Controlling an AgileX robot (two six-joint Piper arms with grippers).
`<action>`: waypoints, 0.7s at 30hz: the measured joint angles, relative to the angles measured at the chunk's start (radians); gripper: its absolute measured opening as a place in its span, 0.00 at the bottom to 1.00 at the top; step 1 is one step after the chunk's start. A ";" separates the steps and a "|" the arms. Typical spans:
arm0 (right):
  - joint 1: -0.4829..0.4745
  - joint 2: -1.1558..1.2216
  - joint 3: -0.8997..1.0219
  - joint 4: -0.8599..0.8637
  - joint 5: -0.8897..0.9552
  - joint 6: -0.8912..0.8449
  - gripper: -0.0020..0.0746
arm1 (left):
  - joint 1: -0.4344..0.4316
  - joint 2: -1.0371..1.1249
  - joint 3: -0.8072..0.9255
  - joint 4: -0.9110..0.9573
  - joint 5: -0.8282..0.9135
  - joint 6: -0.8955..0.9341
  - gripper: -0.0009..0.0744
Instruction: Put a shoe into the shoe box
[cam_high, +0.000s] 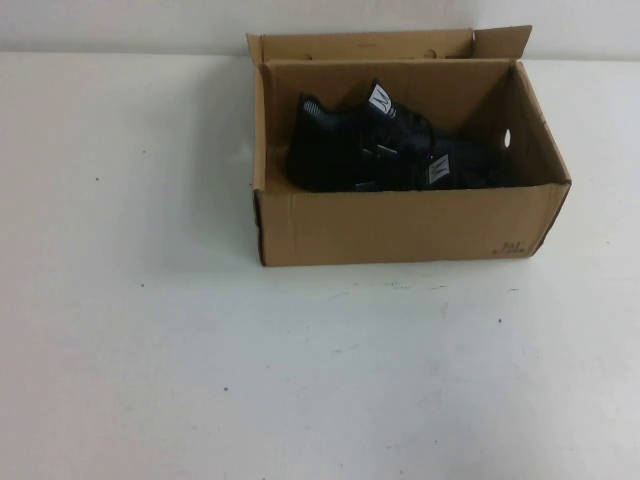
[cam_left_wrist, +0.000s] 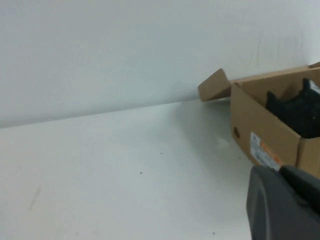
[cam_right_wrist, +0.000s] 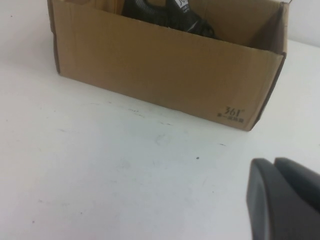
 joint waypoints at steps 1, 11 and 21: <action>0.000 0.000 0.000 0.000 0.002 0.000 0.01 | 0.000 -0.047 0.052 0.046 -0.018 -0.051 0.01; 0.000 0.000 0.000 0.000 0.004 0.000 0.01 | 0.056 -0.291 0.457 0.169 -0.094 -0.250 0.01; 0.000 0.000 0.000 0.000 0.008 0.000 0.01 | 0.066 -0.297 0.518 0.170 -0.030 -0.269 0.01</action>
